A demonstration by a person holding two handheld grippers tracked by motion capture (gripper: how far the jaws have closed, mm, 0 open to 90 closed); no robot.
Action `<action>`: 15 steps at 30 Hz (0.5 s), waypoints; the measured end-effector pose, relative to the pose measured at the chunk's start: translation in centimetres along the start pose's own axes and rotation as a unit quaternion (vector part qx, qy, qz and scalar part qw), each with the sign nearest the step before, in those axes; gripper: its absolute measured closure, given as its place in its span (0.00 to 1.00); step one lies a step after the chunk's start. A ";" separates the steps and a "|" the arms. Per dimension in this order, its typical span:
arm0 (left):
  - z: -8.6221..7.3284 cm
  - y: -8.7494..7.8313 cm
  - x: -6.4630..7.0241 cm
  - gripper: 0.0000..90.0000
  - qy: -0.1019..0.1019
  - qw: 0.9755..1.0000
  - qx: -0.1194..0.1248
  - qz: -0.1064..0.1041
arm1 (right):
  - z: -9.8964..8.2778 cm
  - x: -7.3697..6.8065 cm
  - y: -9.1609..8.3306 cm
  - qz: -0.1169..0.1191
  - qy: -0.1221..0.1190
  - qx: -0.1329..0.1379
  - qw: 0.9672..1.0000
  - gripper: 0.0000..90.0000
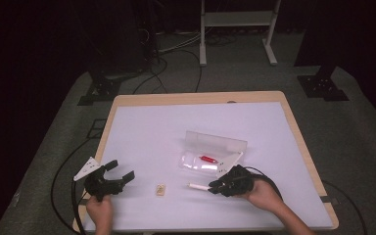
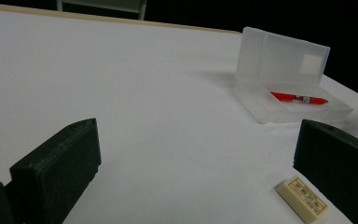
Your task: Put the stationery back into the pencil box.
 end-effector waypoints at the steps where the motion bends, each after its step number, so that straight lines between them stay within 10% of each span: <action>1: 0.0 0.0 0.0 0.00 0.000 1.000 0.000 0.000 | 0.0 0.1 -0.1 -0.001 -0.003 -0.001 1.000 0.86; 15: 0.0 0.0 0.0 0.00 0.000 1.000 0.001 0.000 | 1.1 1.3 -2.1 -0.013 -0.010 0.012 1.000 0.86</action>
Point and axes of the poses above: each handheld gripper's, and its own axes: y roughly forward along the jaws, z roughly out of its top, x roughly to its right, the point moved 4 cm from there along y, roughly forward along the jaws, and after that the axes turned 6 degrees about z, right-handed, at the moved point
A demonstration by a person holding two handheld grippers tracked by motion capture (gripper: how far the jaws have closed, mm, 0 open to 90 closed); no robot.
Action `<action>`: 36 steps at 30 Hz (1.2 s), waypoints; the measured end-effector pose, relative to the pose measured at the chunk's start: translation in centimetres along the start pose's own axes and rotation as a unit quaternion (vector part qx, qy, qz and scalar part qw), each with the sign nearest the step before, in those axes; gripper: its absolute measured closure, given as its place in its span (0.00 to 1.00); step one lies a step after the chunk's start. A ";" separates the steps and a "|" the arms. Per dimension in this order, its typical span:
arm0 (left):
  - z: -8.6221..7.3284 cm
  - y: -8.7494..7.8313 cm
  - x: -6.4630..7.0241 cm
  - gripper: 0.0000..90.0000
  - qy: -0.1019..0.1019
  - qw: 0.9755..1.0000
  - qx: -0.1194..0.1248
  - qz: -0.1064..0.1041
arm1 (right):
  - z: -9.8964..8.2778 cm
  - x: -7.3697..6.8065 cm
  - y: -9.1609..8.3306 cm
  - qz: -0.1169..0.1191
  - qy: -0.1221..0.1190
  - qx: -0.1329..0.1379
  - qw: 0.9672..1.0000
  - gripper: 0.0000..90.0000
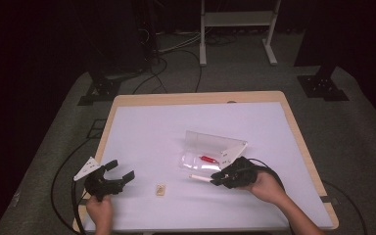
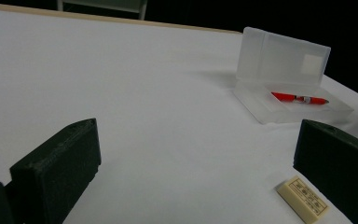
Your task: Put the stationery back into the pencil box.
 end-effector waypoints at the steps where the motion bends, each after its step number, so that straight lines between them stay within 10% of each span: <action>1: 0.0 0.0 0.0 0.00 0.000 1.000 0.000 0.000 | 0.1 0.1 -0.1 -0.001 0.001 -0.001 1.000 0.86; 36: 0.0 0.0 0.0 0.00 0.001 1.000 -0.002 0.000 | 0.7 3.9 -0.8 -0.019 0.022 -0.011 1.000 0.86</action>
Point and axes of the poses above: each handheld gripper's, and its own axes: y roughly forward along the jaws, z roughly out of its top, x roughly to its right, the point moved 4 cm from there along y, roughly forward along the jaws, and after that the axes turned 6 degrees about z, right-handed, at the moved point
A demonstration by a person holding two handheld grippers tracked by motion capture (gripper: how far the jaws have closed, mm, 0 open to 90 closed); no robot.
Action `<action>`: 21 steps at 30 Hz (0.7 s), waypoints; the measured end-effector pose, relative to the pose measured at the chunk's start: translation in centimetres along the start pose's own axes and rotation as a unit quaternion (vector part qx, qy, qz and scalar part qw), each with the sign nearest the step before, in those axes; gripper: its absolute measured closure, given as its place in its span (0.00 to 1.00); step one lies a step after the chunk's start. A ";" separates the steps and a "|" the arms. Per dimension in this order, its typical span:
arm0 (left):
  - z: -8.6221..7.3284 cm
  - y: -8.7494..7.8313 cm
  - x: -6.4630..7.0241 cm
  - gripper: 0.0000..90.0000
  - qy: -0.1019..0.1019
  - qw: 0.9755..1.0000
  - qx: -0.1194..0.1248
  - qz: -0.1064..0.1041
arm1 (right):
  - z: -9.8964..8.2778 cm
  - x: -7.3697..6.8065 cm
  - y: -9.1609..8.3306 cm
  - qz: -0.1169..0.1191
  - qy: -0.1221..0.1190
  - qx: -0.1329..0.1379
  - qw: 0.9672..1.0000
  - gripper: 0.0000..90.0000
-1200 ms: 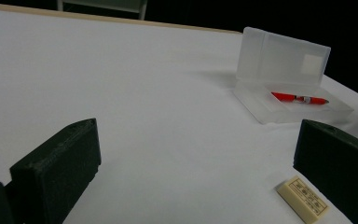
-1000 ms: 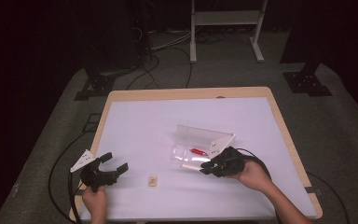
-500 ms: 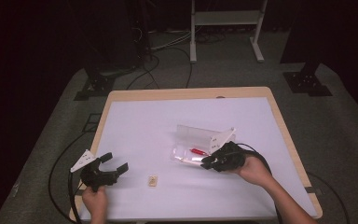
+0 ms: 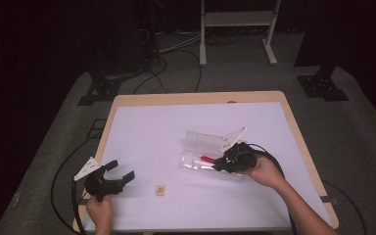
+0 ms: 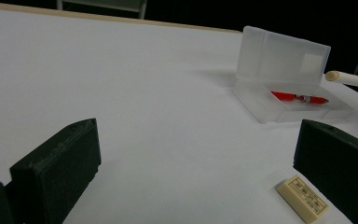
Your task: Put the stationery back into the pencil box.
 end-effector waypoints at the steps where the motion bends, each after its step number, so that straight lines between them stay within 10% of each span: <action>1: 0.0 0.0 0.0 0.00 0.000 1.000 0.000 0.000 | 0.0 0.1 0.0 0.000 0.001 -0.001 1.000 0.86; 21: 0.0 0.0 0.0 0.00 0.000 1.000 -0.001 0.000 | -0.9 1.9 1.0 0.003 0.020 -0.018 1.000 0.86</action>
Point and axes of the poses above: each handheld gripper's, and its own axes: y roughly forward along the jaws, z roughly out of its top, x roughly to its right, the point moved 4 cm from there along y, roughly forward along the jaws, and after that the axes turned 6 degrees about z, right-handed, at the moved point
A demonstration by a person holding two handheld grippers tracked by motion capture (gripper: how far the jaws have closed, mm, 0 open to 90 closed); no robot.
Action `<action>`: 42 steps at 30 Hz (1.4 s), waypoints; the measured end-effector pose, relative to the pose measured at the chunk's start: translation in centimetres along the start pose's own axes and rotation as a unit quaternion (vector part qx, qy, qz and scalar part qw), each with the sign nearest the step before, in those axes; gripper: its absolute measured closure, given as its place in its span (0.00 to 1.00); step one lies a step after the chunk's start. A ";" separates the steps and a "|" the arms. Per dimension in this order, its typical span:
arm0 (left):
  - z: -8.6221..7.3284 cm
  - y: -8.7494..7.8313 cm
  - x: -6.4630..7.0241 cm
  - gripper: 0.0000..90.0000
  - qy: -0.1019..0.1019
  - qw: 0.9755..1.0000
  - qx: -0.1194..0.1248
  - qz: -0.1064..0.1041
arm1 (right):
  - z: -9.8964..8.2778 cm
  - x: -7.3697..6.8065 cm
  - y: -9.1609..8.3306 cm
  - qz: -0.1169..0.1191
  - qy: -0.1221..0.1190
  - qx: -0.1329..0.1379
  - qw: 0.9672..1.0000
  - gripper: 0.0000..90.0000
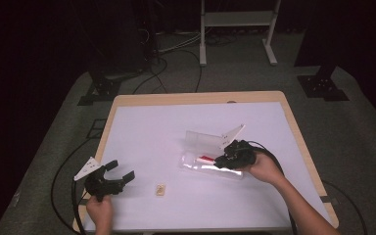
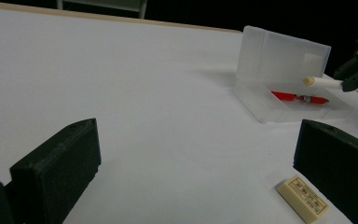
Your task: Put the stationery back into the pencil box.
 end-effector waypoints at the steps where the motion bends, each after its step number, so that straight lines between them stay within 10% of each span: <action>1: 0.0 0.0 0.0 0.00 0.000 1.000 0.000 0.000 | 0.0 0.1 0.0 0.000 0.001 -0.002 1.000 0.86; 42: 0.0 0.0 0.0 0.00 -0.001 1.000 0.001 -0.001 | -1.6 2.0 2.4 0.004 0.030 -0.037 0.999 0.86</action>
Point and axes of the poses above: each handheld gripper's, and its own axes: y roughly forward along the jaws, z roughly out of its top, x roughly to its right, the point moved 4 cm from there along y, roughly forward along the jaws, and after that the axes turned 6 degrees about z, right-handed, at the moved point
